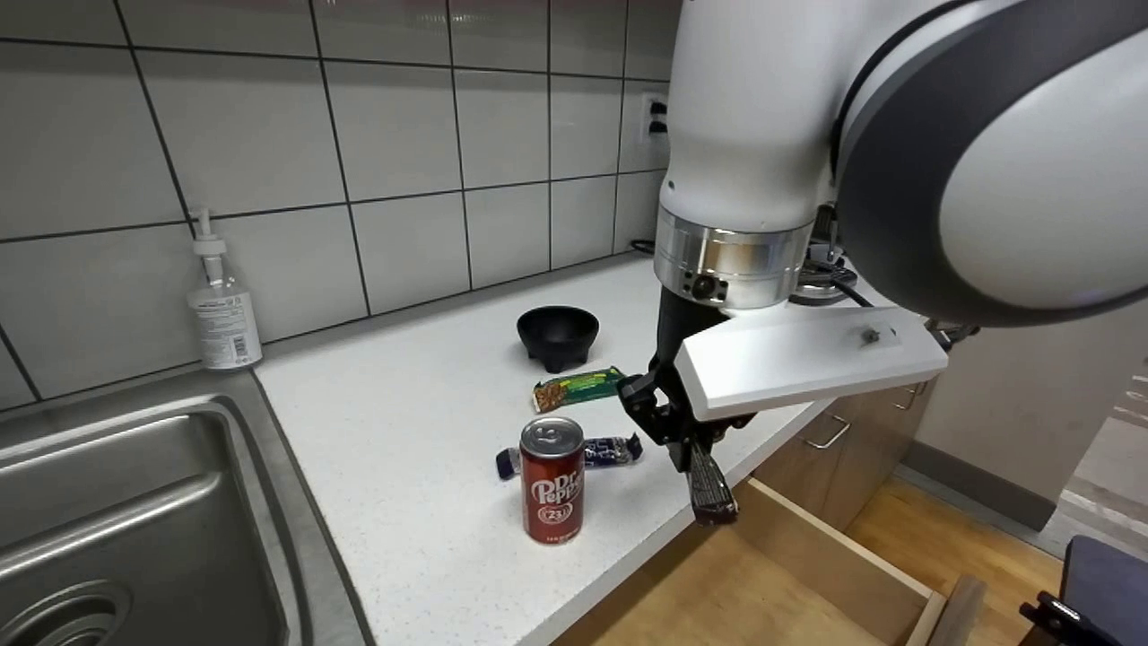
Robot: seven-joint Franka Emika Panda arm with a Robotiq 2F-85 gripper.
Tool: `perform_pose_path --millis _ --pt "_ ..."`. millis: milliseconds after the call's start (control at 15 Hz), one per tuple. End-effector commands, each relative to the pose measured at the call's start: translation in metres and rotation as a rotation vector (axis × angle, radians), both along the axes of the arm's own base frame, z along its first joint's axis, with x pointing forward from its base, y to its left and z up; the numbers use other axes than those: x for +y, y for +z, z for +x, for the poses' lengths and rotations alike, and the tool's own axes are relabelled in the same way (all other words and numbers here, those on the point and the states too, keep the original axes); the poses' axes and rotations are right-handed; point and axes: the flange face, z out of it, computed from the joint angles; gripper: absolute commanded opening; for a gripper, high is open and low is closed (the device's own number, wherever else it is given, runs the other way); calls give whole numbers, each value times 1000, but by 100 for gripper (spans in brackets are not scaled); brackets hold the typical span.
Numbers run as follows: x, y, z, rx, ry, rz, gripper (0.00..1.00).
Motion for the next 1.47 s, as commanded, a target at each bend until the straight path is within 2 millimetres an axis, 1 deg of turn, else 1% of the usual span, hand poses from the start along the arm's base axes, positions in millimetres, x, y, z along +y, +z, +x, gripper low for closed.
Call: perform_pose_path --millis 0,533,800,933,1133,1400 --pt "-8 -15 -7 59 -55 -2 4" --pt "-11 -77 -28 154 -101 60 4" --pt "-9 -107 -39 154 -139 103 4" --pt "-8 -117 -44 128 -158 122 4" --pt "-9 -127 -52 81 -177 153 4" --pt "-13 -141 -66 55 -225 183 4"
